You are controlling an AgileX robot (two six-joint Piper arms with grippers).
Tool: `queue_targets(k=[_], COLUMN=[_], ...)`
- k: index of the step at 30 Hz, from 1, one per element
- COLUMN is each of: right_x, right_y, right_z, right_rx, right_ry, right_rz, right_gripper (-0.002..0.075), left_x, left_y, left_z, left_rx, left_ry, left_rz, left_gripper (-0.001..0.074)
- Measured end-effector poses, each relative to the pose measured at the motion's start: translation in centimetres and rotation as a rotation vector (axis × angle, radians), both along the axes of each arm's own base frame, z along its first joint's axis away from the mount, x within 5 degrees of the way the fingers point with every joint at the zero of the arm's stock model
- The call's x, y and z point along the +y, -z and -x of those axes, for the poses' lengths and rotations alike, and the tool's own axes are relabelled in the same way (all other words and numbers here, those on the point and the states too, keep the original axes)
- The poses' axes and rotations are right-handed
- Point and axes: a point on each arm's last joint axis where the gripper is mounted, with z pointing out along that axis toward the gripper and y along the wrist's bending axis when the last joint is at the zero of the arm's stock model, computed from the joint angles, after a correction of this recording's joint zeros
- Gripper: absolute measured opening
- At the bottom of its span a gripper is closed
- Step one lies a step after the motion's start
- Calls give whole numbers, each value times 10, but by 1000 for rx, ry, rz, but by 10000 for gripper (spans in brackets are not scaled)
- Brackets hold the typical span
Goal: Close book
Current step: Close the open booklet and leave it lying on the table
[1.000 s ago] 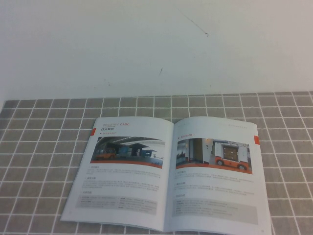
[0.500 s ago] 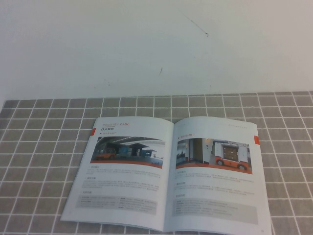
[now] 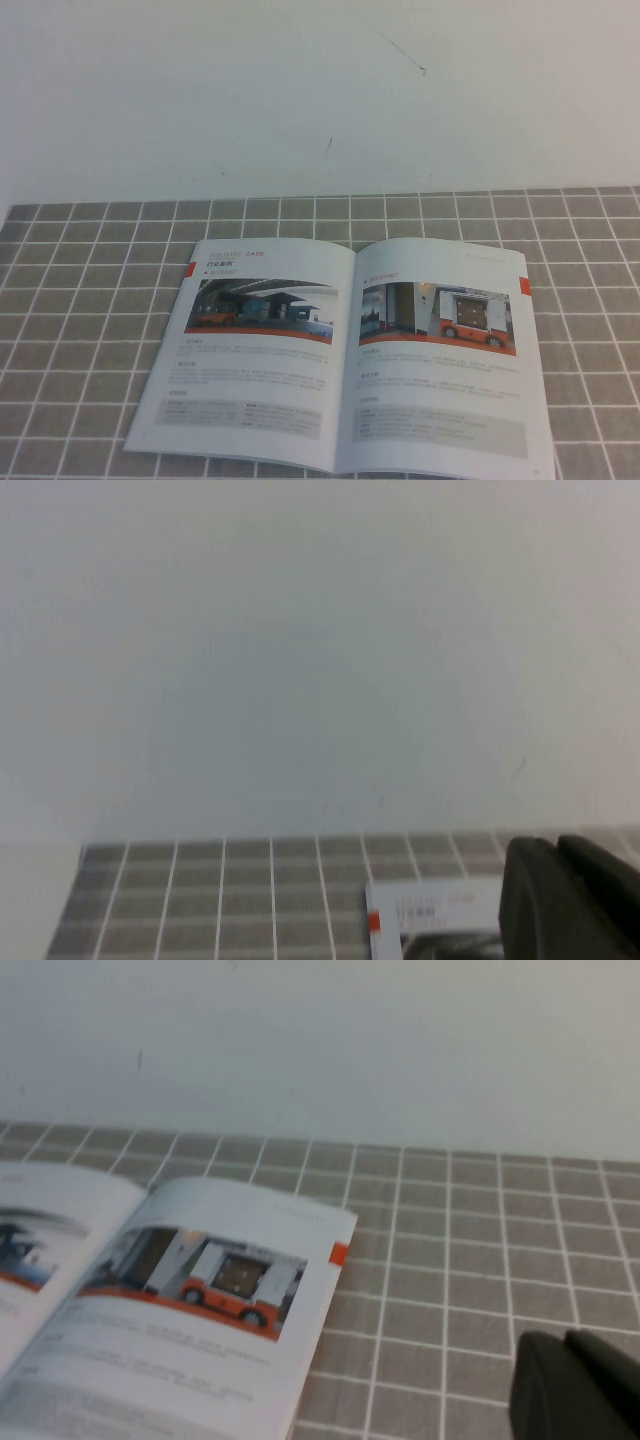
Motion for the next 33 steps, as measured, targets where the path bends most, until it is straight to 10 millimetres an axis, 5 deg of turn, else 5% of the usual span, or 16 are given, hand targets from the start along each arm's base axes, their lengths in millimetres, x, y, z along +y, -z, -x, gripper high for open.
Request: queue_targets(k=[6,15,20,24,33], right_x=[8,20,35,67,137], right_y=[-15,-10,9,32,91], right_z=[-38,-111,-162,-195,-241], right_rx=[148,342,473,560,675], right_ry=[-143,-314,-438,-544,-651], right_rz=[112,116,80,87,126], right_gripper=[-1,-1,-1,-1,-1], left_x=[-6,-17,-29,-40,-48], left_y=[-3,19,33,47,74], left_z=[-42,-107,-148,-184,-230], left_rx=[286,581,683,784,894], left_ry=[17,86,182,267,299], left_rz=[-68,-166,-180,-170,-147], left_gripper=[-2,-2,-2,-1,-2])
